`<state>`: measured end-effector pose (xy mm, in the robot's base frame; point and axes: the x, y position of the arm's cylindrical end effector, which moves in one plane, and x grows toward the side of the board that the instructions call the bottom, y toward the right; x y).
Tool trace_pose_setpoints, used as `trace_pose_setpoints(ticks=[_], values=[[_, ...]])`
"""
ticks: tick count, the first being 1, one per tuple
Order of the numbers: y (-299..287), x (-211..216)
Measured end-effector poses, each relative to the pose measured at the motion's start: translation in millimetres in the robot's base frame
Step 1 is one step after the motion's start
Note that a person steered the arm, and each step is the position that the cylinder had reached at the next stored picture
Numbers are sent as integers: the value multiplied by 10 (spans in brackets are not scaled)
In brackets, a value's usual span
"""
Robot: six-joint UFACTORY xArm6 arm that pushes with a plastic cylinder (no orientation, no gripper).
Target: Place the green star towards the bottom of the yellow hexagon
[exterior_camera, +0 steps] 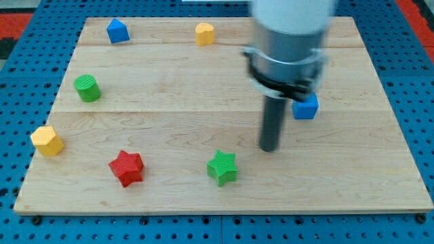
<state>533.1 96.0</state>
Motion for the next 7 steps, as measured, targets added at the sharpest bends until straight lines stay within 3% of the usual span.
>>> trace_pose_setpoints(ticks=[1, 2, 3, 4, 5, 6, 7], values=[[-255, 552], [-1131, 304], [-1529, -291], [-874, -404], [-747, -715], [-1361, -856], [-1996, -653]])
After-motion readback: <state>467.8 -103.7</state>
